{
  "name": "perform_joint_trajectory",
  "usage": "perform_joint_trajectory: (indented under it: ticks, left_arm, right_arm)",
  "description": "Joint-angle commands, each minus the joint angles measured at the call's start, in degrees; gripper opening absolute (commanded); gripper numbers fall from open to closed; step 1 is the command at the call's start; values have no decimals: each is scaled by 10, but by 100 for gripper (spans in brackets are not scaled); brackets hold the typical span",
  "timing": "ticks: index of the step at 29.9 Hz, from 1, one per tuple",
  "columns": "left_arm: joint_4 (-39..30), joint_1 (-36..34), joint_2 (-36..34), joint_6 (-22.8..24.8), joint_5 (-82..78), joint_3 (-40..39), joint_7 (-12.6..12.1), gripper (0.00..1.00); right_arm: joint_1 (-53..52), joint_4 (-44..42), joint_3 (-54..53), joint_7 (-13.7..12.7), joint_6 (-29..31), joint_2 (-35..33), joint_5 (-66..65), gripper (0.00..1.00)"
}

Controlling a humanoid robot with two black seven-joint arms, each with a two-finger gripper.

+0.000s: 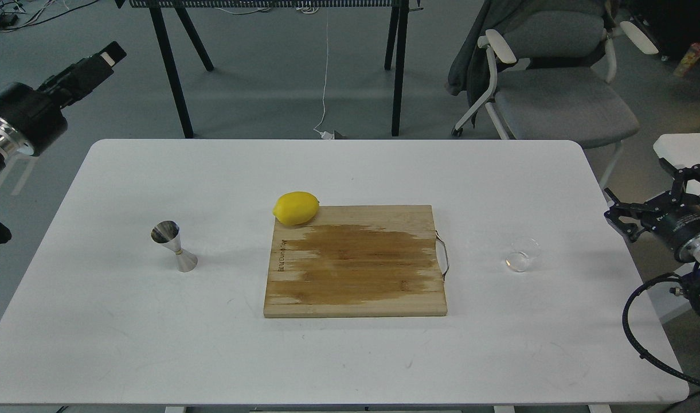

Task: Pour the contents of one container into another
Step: 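Move the left gripper from rest toward the steel jigger, then close the left gripper around the steel jigger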

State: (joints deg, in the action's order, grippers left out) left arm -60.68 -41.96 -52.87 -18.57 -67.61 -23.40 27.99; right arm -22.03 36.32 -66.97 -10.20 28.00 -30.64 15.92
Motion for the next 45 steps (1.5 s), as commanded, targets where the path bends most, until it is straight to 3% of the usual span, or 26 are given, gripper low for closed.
perform_joint_trajectory:
  ticks: [1,10,21,33,45]
  left_arm:
    - [-22,53,0,-94,-64,-2,0,100]
    - [-38,189,-3,-94,-234,-26,0,100]
    - [-23,319,-14,-94,-270,-45,0,100]
    - [100,321,115,-94,-288,-45,0,100]
    - [132,271,164,-94,-286,-40,0,100]
  right_arm:
    - [1,-1,0,0,0,0,0,100]
    - [7,-3,-2,1,0,0,0,100]
    - [13,-2,-2,3,0,0,0,100]
    - [13,-1,-3,3,0,-1,0,100]
    - [13,0,-3,3,0,-1,0,100]
